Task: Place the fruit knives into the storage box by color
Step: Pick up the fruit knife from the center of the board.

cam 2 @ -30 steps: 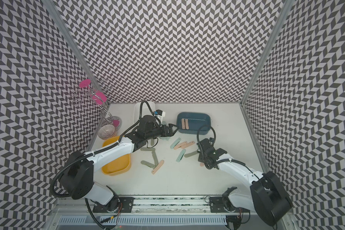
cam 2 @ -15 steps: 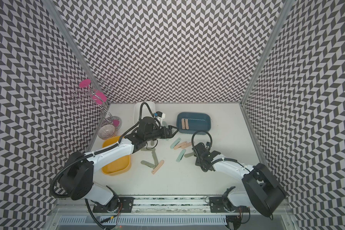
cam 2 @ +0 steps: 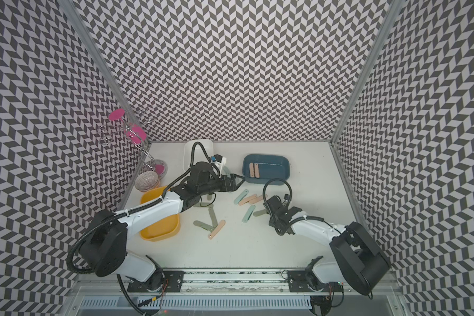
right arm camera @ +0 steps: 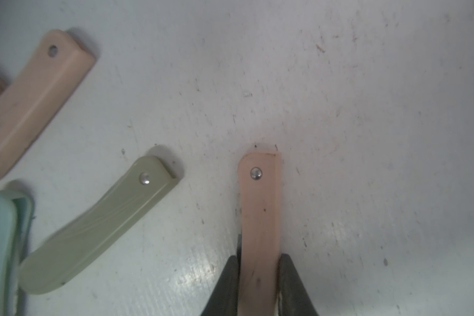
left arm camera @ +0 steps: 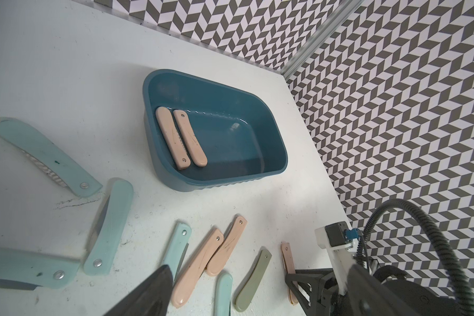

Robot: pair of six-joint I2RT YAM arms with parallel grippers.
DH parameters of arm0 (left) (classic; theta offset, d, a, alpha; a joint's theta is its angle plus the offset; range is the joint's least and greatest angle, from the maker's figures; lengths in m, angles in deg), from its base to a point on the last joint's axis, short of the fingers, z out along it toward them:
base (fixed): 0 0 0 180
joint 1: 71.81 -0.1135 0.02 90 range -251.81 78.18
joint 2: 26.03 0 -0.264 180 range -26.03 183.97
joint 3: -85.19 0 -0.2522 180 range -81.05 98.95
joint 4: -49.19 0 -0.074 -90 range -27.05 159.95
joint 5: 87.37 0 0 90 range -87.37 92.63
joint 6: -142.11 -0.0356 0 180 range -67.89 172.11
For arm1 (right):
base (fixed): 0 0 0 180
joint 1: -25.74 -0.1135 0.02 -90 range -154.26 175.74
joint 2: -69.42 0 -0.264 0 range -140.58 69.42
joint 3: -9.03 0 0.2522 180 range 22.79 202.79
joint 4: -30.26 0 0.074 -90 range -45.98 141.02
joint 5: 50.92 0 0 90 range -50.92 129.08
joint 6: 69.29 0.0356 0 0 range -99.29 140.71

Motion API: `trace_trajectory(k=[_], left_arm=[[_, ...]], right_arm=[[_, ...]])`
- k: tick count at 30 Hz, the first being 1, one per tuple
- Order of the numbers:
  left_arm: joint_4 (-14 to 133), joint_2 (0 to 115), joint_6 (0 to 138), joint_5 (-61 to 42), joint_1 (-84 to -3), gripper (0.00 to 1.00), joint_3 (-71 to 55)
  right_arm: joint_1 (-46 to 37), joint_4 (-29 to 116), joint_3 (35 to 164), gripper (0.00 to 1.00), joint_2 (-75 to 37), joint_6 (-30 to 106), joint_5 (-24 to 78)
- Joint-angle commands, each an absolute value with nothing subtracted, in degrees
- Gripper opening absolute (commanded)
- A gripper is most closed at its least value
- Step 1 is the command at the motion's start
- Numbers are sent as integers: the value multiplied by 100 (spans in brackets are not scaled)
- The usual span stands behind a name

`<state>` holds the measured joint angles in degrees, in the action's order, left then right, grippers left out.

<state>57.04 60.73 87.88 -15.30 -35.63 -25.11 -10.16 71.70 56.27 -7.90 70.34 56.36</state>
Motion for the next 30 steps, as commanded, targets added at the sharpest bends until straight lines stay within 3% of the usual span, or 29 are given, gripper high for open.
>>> trace_trajectory(k=[1,17,30], left_arm=[[5557,5913,8850,-1572,-3577,100,-2540],[5755,6236,8709,-1689,-3715,100,-1928],[6233,6825,8494,-2153,-4350,100,-964]], right_arm=[[-1055,7368,5650,22,-523,7126,5750],[-909,7507,7111,21,362,6258,6139],[-262,6693,9525,21,-1689,4579,5322]])
